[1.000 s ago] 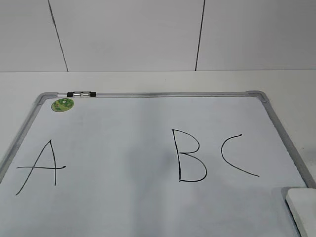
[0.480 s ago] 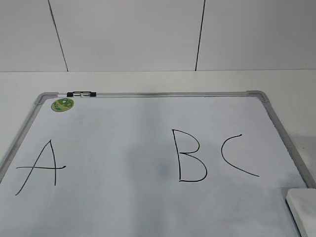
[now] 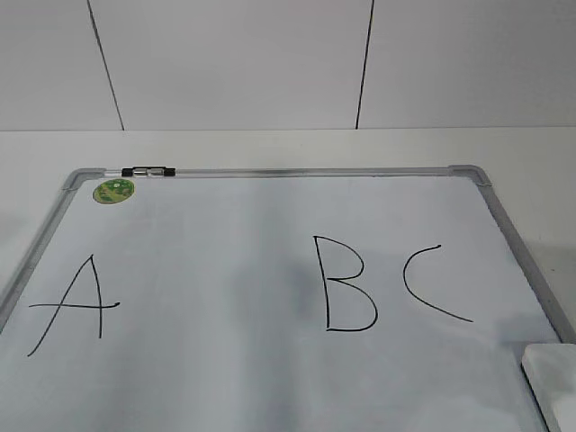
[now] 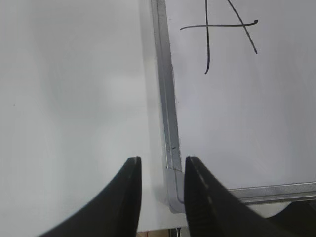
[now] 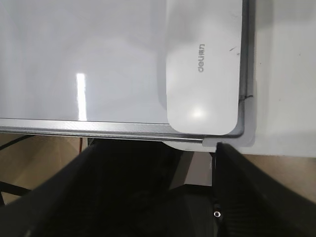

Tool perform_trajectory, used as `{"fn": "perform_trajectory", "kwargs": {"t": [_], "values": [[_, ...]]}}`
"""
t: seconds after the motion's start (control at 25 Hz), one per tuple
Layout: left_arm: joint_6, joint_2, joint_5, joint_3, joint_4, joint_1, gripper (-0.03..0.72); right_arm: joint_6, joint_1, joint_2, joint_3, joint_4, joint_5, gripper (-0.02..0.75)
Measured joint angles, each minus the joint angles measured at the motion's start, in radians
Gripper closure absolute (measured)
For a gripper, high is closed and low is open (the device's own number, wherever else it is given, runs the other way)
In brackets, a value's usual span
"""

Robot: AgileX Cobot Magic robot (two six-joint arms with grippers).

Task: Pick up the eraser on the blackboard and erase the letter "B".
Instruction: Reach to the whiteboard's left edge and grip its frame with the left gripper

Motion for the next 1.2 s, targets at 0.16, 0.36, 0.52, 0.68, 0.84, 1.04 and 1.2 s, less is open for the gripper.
{"fn": "perform_trajectory", "kwargs": {"t": [0.16, 0.36, 0.52, 0.68, 0.84, 1.04, 1.2], "values": [[0.000, 0.190, -0.033, -0.087, 0.000, 0.000, 0.461, -0.005, 0.000, 0.055, 0.000, 0.002, -0.002, 0.169], [0.000, 0.445, -0.045, -0.221, 0.000, 0.000, 0.461, -0.015, 0.000, 0.108, -0.002, 0.006, -0.005, 0.169], [0.013, 0.626, -0.061, -0.319, -0.002, 0.000, 0.461, -0.015, 0.000, 0.122, -0.005, 0.006, -0.007, 0.169], [0.023, 0.769, -0.071, -0.383, -0.006, 0.000, 0.461, -0.015, 0.000, 0.122, -0.021, 0.007, -0.008, 0.169], [0.039, 0.876, -0.109, -0.418, -0.033, 0.000, 0.461, -0.015, 0.000, 0.122, -0.041, 0.007, -0.008, 0.169], [0.060, 0.983, -0.140, -0.426, -0.045, 0.000, 0.462, -0.015, 0.000, 0.122, -0.046, 0.007, -0.009, 0.169], [0.081, 1.046, -0.166, -0.427, -0.070, 0.000, 0.462, -0.015, 0.000, 0.122, -0.047, 0.007, -0.009, 0.169]]}}
